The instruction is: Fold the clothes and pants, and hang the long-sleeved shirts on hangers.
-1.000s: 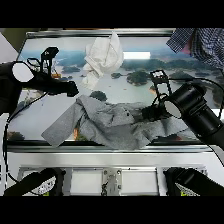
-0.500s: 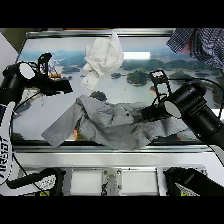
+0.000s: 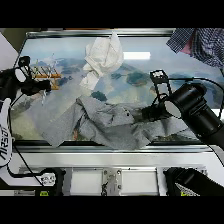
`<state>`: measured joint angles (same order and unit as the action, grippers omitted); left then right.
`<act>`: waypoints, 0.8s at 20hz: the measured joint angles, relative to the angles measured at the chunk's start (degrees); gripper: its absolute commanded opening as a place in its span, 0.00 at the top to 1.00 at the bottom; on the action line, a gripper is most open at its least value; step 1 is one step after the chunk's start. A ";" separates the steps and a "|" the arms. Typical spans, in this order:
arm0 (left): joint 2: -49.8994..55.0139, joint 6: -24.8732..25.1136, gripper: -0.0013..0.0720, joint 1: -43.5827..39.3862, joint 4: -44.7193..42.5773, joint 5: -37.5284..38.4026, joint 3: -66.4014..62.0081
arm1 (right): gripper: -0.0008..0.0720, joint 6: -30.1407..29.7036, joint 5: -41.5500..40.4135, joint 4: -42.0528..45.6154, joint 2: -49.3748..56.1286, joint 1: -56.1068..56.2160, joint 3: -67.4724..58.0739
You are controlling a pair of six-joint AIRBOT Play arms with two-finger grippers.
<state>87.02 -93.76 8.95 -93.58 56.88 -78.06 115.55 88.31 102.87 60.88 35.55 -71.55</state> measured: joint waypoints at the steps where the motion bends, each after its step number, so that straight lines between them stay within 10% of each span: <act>1: 1.77 -0.50 0.07 -0.17 -2.93 -0.74 0.00 | 0.95 0.00 0.00 0.00 0.00 0.00 0.00; 16: 16.63 -8.04 0.07 1.01 -21.79 -13.64 -0.24 | 0.95 0.00 0.04 0.00 0.00 0.00 0.00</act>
<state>103.66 -101.80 9.96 -115.37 43.24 -78.30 115.55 88.36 102.87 60.88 35.55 -71.55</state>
